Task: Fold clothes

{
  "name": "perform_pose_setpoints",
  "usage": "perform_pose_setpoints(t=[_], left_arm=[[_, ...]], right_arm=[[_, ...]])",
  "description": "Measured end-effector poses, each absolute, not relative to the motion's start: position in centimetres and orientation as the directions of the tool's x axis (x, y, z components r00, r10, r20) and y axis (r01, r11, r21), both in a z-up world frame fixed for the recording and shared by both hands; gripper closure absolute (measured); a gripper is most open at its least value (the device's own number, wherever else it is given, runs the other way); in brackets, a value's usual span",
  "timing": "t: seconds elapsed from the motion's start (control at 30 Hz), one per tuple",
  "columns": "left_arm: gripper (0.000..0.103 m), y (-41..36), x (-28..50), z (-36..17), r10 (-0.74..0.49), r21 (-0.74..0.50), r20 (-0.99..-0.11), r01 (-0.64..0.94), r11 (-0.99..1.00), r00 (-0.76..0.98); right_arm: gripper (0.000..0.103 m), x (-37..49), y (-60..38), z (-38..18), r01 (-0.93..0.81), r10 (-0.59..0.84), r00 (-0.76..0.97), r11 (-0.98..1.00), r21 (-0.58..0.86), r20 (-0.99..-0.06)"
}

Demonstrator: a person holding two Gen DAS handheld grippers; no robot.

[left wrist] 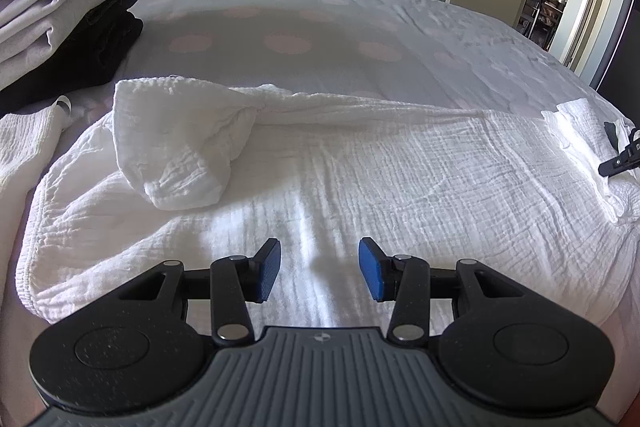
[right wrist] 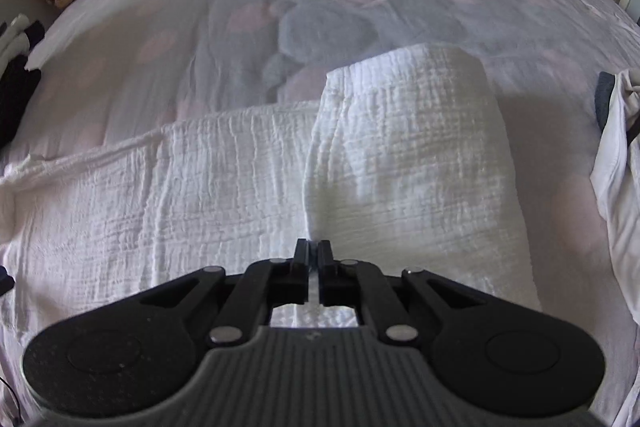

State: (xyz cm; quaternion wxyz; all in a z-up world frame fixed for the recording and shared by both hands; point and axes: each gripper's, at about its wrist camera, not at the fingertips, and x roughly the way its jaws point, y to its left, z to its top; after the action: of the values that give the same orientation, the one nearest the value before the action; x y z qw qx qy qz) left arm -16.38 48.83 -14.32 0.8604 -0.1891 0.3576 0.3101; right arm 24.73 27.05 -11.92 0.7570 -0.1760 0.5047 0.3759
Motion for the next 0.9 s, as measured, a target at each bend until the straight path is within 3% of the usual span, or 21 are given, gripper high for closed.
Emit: perform_pose_setpoints(t=[0.07,0.13,0.17,0.2,0.37,0.53,0.6,0.67,0.73,0.77,0.9], left_arm=[[0.052,48.8,-16.7,-14.2,0.406,-0.103,-0.727,-0.672,0.733,0.554],[0.052,49.0,-17.0,-14.0,0.410,-0.111,-0.721,-0.677,0.728,0.559],[0.052,49.1,-17.1,-14.0,0.410,-0.118,-0.719,-0.680,0.723,0.561],[0.052,49.3,-17.2,-14.0,0.409,-0.127,-0.718,-0.684,0.718,0.563],[0.052,49.9,-17.2,-14.0,0.398,-0.154,-0.717,-0.687,0.710,0.572],[0.052,50.2,-17.6,-13.9,0.407,-0.150,-0.712,-0.689,0.709,0.573],[0.052,50.5,-17.8,-13.9,0.409,-0.155,-0.713,-0.696,0.701,0.570],[0.052,50.9,-18.0,-14.0,0.410,-0.161,-0.715,-0.704,0.692,0.566],[0.052,51.2,-18.0,-14.0,0.408,-0.166,-0.718,-0.707,0.687,0.564],[0.052,51.3,-18.0,-14.0,0.408,-0.165,-0.719,-0.709,0.686,0.562],[0.052,51.5,-18.3,-13.3,0.422,-0.158,-0.714,-0.716,0.680,0.558]], right_arm=[[0.089,24.4,27.7,-12.9,-0.749,0.351,0.233,0.659,0.063,-0.907],[0.070,24.1,28.3,-12.9,-0.754,0.346,0.264,0.656,0.031,-0.900],[0.052,23.9,28.6,-12.6,-0.755,0.352,0.285,0.656,0.018,-0.891],[0.040,23.8,28.9,-12.2,-0.756,0.359,0.311,0.654,-0.001,-0.880],[0.023,24.4,31.2,-11.7,-0.756,0.314,0.431,0.638,-0.148,-0.846],[0.028,26.7,31.4,-14.1,-0.698,0.283,0.385,0.712,-0.077,-0.878],[0.046,27.5,30.8,-15.3,-0.664,0.270,0.374,0.746,-0.053,-0.887],[0.052,28.2,30.0,-15.7,-0.641,0.291,0.366,0.767,-0.013,-0.884],[0.070,28.5,29.5,-15.5,-0.633,0.308,0.364,0.774,0.009,-0.879],[0.084,28.6,29.2,-15.2,-0.634,0.317,0.363,0.773,0.017,-0.876],[0.092,27.9,29.0,-13.2,-0.655,0.337,0.374,0.756,0.012,-0.864]])
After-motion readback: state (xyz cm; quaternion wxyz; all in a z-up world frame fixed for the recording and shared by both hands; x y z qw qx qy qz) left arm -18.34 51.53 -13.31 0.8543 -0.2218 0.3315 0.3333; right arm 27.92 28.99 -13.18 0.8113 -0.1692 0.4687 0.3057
